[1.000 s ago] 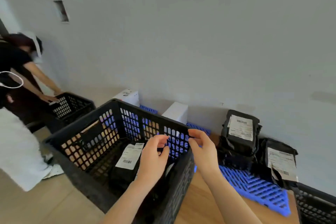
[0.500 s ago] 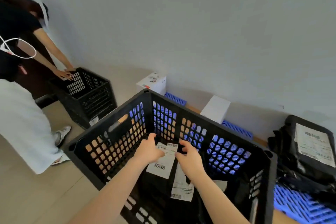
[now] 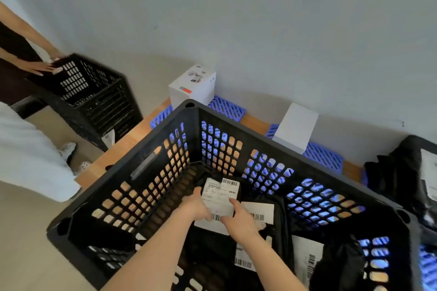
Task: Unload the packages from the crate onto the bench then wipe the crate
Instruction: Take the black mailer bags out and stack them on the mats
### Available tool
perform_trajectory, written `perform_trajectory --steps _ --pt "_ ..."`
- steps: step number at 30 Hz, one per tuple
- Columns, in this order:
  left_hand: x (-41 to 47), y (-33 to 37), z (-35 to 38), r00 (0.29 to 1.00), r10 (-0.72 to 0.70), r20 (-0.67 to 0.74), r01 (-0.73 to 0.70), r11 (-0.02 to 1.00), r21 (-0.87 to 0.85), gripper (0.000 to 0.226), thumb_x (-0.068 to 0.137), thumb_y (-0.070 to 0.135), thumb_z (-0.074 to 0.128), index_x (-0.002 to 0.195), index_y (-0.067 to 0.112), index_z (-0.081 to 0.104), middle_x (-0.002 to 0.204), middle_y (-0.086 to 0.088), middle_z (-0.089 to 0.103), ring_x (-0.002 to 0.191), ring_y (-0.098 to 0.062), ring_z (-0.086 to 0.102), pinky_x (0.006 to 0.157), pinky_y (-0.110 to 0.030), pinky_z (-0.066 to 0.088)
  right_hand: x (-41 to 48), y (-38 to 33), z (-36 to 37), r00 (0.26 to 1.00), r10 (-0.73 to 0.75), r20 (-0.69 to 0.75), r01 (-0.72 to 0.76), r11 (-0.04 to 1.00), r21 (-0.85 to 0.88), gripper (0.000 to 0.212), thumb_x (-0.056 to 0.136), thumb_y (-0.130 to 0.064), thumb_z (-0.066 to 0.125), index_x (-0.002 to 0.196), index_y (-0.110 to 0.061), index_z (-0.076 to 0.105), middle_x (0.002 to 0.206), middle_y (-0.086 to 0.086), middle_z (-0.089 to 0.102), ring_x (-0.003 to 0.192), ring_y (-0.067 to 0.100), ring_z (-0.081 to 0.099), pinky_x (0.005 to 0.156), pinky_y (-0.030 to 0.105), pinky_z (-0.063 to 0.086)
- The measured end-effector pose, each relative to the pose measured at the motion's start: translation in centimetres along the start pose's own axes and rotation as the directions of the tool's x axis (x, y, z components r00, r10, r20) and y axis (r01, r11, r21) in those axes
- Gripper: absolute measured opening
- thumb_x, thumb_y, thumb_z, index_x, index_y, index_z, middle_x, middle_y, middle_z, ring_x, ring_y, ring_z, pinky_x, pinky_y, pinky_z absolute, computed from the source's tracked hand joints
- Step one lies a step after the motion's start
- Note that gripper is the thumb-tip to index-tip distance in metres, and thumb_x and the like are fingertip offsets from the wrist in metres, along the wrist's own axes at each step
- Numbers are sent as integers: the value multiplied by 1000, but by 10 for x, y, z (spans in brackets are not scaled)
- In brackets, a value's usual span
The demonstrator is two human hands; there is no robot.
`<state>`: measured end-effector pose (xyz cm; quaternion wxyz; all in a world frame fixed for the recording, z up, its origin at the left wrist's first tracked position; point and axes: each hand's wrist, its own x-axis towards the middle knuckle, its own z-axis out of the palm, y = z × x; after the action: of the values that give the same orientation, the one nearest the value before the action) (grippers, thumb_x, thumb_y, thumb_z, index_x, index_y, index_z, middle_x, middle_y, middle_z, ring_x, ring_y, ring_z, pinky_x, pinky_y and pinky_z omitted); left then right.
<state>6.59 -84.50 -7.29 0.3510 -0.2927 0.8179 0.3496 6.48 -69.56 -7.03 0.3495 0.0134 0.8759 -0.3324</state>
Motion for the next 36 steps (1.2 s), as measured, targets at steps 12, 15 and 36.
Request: perform_trajectory --steps 12,15,36 --pt "-34 17 -23 976 158 -149 -151 987 56 88 75 3 74 145 32 30 142 -16 28 117 -33 49 86 -32 49 -10 -17 -2 991 -104 79 75 949 307 66 88 -9 60 146 -26 32 121 -10 55 93 10 57 71 20 50" --pt "-61 19 -35 954 202 -222 -190 979 75 87 73 2 76 143 32 33 139 -14 32 108 -27 49 74 -26 46 -25 -19 -11 982 -189 28 167 918 359 63 87 -6 60 142 -26 38 120 -9 54 93 12 58 72 21 51" --pt "-317 110 84 396 595 -699 -855 516 -45 72 78 -1 72 126 48 52 133 15 49 128 -7 46 110 -42 41 -247 98 -187 608 -520 -600 745 635 205 51 82 -20 71 120 -50 52 136 -17 38 124 2 35 102 22 31"
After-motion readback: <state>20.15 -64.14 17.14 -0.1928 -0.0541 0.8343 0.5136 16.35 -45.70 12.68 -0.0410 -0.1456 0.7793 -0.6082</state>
